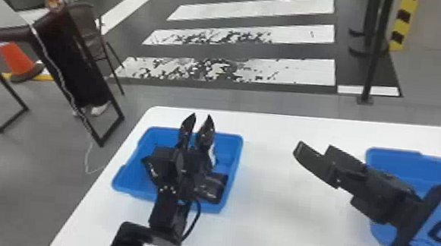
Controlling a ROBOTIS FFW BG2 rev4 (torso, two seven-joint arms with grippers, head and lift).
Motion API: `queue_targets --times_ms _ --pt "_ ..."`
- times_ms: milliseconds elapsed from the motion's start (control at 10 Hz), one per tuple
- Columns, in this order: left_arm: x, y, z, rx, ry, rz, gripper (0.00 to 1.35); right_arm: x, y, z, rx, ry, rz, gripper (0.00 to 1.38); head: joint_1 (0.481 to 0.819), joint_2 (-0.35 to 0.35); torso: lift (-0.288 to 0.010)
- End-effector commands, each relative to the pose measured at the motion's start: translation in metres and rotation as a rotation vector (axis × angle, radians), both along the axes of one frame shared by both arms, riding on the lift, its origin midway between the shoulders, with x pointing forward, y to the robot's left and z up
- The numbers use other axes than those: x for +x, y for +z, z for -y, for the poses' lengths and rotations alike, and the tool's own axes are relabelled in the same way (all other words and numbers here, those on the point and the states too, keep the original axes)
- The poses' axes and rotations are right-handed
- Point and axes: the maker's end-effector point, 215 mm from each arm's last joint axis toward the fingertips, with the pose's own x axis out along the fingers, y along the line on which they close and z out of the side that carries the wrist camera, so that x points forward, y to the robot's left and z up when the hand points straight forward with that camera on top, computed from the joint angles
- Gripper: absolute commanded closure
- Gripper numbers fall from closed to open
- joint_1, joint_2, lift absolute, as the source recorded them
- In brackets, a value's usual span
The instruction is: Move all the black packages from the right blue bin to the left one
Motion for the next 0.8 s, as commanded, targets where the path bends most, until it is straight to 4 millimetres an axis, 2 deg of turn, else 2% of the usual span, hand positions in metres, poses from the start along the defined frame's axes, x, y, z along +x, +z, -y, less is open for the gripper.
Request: queue_targets --times_ms 0,100,200,300,400,500,600,700 --pt "-0.013 0.016 0.026 -0.065 -0.055 0.073 0.04 0.024 0.006 0.058 -0.106 -0.159 0.108 0.13 0.695 0.350 -0.132" --pt "-0.029 0.035 0.041 -0.097 -0.090 0.108 0.10 0.034 0.014 0.103 -0.161 -0.282 0.181 0.13 0.695 0.304 -0.132" --pt "-0.049 0.053 0.055 -0.103 -0.125 0.127 0.06 0.037 0.017 0.149 -0.224 -0.394 0.228 0.13 0.695 0.273 -0.132" --pt "-0.074 0.072 0.067 -0.078 -0.149 0.133 0.06 0.030 0.018 0.180 -0.246 -0.466 0.246 0.14 0.695 0.200 -0.132" --pt "-0.097 0.082 0.070 -0.046 -0.153 0.102 0.03 0.020 0.012 0.199 -0.270 -0.508 0.245 0.14 0.695 0.127 -0.132" --pt "-0.117 0.076 0.071 -0.048 -0.156 0.048 0.00 0.009 0.006 0.213 -0.291 -0.545 0.245 0.14 0.695 0.080 -0.132" --pt "-0.130 0.064 0.074 -0.054 -0.162 -0.029 0.00 -0.006 0.001 0.230 -0.322 -0.596 0.252 0.14 0.695 0.066 -0.132" --pt "-0.143 0.063 0.072 -0.061 -0.148 -0.076 0.00 -0.021 -0.005 0.239 -0.354 -0.627 0.243 0.14 0.695 0.040 -0.132"
